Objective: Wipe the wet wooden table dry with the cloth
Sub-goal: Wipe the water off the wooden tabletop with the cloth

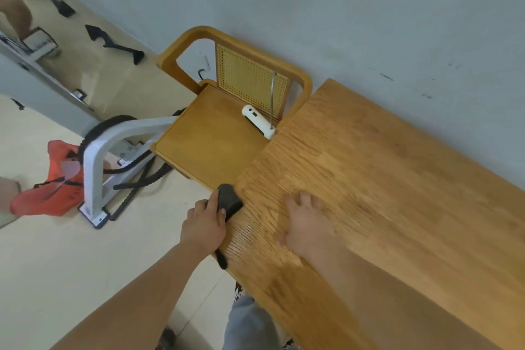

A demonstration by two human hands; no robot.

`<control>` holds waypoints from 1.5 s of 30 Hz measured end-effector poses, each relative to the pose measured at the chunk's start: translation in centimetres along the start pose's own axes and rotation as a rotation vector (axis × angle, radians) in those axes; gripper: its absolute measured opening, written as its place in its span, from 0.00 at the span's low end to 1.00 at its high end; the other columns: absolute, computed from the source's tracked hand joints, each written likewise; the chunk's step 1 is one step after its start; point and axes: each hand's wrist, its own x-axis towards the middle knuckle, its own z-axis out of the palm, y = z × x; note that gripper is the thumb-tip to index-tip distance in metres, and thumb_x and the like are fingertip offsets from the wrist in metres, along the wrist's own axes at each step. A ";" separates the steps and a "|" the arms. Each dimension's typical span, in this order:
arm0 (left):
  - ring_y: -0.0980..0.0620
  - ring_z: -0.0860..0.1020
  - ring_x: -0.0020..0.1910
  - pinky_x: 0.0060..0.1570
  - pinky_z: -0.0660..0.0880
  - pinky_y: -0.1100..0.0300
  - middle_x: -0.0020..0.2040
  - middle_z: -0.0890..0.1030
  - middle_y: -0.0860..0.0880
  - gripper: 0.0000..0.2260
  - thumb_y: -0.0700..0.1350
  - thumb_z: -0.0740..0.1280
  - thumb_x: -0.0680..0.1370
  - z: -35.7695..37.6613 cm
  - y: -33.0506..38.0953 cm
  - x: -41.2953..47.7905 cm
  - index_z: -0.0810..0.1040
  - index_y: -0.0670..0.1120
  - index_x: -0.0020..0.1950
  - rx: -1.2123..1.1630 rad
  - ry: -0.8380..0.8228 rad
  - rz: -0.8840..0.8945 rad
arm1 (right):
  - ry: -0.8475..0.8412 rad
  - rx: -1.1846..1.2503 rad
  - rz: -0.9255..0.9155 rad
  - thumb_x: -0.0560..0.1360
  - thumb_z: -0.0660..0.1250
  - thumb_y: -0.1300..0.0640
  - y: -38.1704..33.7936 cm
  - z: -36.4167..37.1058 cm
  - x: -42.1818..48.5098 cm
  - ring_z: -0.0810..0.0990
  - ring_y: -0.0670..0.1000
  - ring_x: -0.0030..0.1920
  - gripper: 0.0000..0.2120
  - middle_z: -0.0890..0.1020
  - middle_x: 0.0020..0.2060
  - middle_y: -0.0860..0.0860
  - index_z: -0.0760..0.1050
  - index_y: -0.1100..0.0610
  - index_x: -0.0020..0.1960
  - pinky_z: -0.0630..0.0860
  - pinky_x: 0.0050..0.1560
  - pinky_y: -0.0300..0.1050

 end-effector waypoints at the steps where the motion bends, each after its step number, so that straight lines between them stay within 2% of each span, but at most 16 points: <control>1: 0.40 0.70 0.67 0.63 0.73 0.44 0.72 0.70 0.42 0.25 0.55 0.51 0.86 0.0 0.0 0.3 0.51 0.54 0.83 0.003 -0.009 0.003 | -0.019 -0.034 0.036 0.69 0.78 0.40 -0.4 0.5 0.2 0.50 0.62 0.79 0.54 0.50 0.79 0.57 0.48 0.49 0.82 0.68 0.71 0.65; 4: 0.40 0.71 0.66 0.63 0.72 0.43 0.71 0.70 0.42 0.24 0.55 0.50 0.86 -0.2 -0.2 1.6 0.51 0.55 0.83 -0.027 -0.060 0.020 | -0.023 -0.123 0.139 0.66 0.82 0.44 -2.1 2.0 0.9 0.44 0.67 0.80 0.61 0.44 0.79 0.61 0.43 0.52 0.82 0.60 0.75 0.71; 7: 0.39 0.70 0.68 0.65 0.70 0.43 0.72 0.69 0.41 0.24 0.53 0.50 0.86 -0.5 -0.4 3.1 0.51 0.56 0.82 -0.094 -0.115 0.055 | -0.008 -0.131 0.204 0.66 0.83 0.54 -3.5 2.1 1.8 0.46 0.70 0.79 0.56 0.47 0.78 0.64 0.48 0.53 0.80 0.62 0.74 0.71; 9: 0.40 0.71 0.67 0.66 0.70 0.44 0.72 0.69 0.41 0.24 0.53 0.50 0.86 -0.6 -0.1 4.2 0.49 0.58 0.83 -0.148 -0.155 0.093 | -0.008 -0.116 0.235 0.66 0.83 0.57 -3.7 1.9 2.0 0.46 0.70 0.79 0.52 0.47 0.78 0.64 0.50 0.52 0.77 0.61 0.75 0.71; 12: 0.42 0.73 0.64 0.65 0.71 0.46 0.70 0.70 0.41 0.24 0.53 0.50 0.87 -0.8 1.2 6.5 0.48 0.59 0.83 -0.232 -0.192 0.158 | 0.017 -0.074 0.247 0.65 0.84 0.54 -3.7 1.8 1.9 0.45 0.68 0.80 0.54 0.47 0.78 0.61 0.50 0.51 0.77 0.58 0.77 0.70; 17: 0.42 0.73 0.60 0.66 0.72 0.46 0.72 0.67 0.39 0.25 0.52 0.50 0.87 -1.0 5.7 10.7 0.46 0.57 0.83 -0.302 -0.227 0.230 | -0.037 -0.036 0.285 0.64 0.84 0.51 -3.9 1.3 1.7 0.41 0.64 0.81 0.59 0.42 0.80 0.58 0.47 0.49 0.81 0.54 0.79 0.67; 21: 0.41 0.72 0.64 0.67 0.70 0.48 0.75 0.66 0.40 0.25 0.53 0.50 0.87 -1.2 6.7 12.0 0.47 0.57 0.84 -0.304 -0.248 0.240 | -0.065 -0.026 0.314 0.63 0.85 0.52 -4.2 1.1 1.9 0.40 0.64 0.81 0.59 0.42 0.81 0.58 0.48 0.48 0.80 0.53 0.79 0.66; 24: 0.41 0.71 0.67 0.66 0.70 0.45 0.76 0.65 0.41 0.25 0.54 0.49 0.87 -0.8 4.8 9.4 0.47 0.57 0.83 -0.263 -0.189 0.232 | -0.071 -0.036 0.325 0.63 0.85 0.53 -4.5 1.4 1.8 0.41 0.64 0.81 0.58 0.42 0.80 0.57 0.50 0.48 0.79 0.54 0.79 0.67; 28: 0.40 0.72 0.63 0.57 0.74 0.45 0.71 0.70 0.42 0.26 0.54 0.51 0.86 0.6 -0.4 3.6 0.49 0.54 0.83 -0.098 -0.016 0.196 | -0.056 -0.057 0.333 0.62 0.85 0.52 -4.6 1.3 1.8 0.42 0.63 0.81 0.57 0.44 0.80 0.57 0.51 0.48 0.78 0.57 0.79 0.66; 30: 0.40 0.72 0.63 0.56 0.74 0.45 0.70 0.71 0.43 0.26 0.53 0.53 0.85 1.4 -3.1 0.9 0.51 0.53 0.83 -0.075 0.048 0.157 | -0.043 -0.065 0.328 0.62 0.86 0.52 -4.8 1.4 1.6 0.43 0.63 0.81 0.56 0.45 0.79 0.57 0.52 0.49 0.77 0.59 0.78 0.66; 34: 0.40 0.67 0.69 0.65 0.72 0.43 0.75 0.64 0.43 0.26 0.53 0.53 0.85 2.7 -5.0 -2.5 0.50 0.53 0.82 -0.136 0.068 0.008 | 0.072 -0.131 0.285 0.65 0.83 0.51 -5.1 2.5 0.3 0.48 0.63 0.81 0.57 0.48 0.79 0.58 0.49 0.51 0.81 0.61 0.77 0.64; 38: 0.37 0.66 0.72 0.67 0.70 0.43 0.79 0.56 0.41 0.27 0.51 0.53 0.86 3.8 -3.9 -5.0 0.47 0.54 0.84 -0.470 0.108 -0.195 | 0.274 -0.181 0.141 0.76 0.71 0.58 -5.5 5.4 -3.6 0.59 0.61 0.77 0.41 0.58 0.76 0.57 0.50 0.52 0.80 0.61 0.77 0.59; 41: 0.35 0.71 0.68 0.64 0.70 0.44 0.80 0.55 0.39 0.29 0.49 0.53 0.87 4.7 -1.8 -6.8 0.41 0.52 0.84 -0.682 0.149 -0.353 | 0.241 -0.008 0.090 0.78 0.66 0.53 -4.7 8.2 -7.8 0.64 0.57 0.73 0.31 0.63 0.72 0.53 0.59 0.51 0.78 0.70 0.71 0.53; 45: 0.35 0.72 0.66 0.64 0.70 0.42 0.79 0.57 0.38 0.30 0.47 0.54 0.86 7.0 3.4 -10.8 0.41 0.50 0.84 -0.932 0.164 -0.570 | 0.157 0.138 0.079 0.81 0.62 0.49 -0.5 11.0 -14.6 0.64 0.54 0.74 0.26 0.64 0.73 0.49 0.61 0.49 0.78 0.75 0.63 0.49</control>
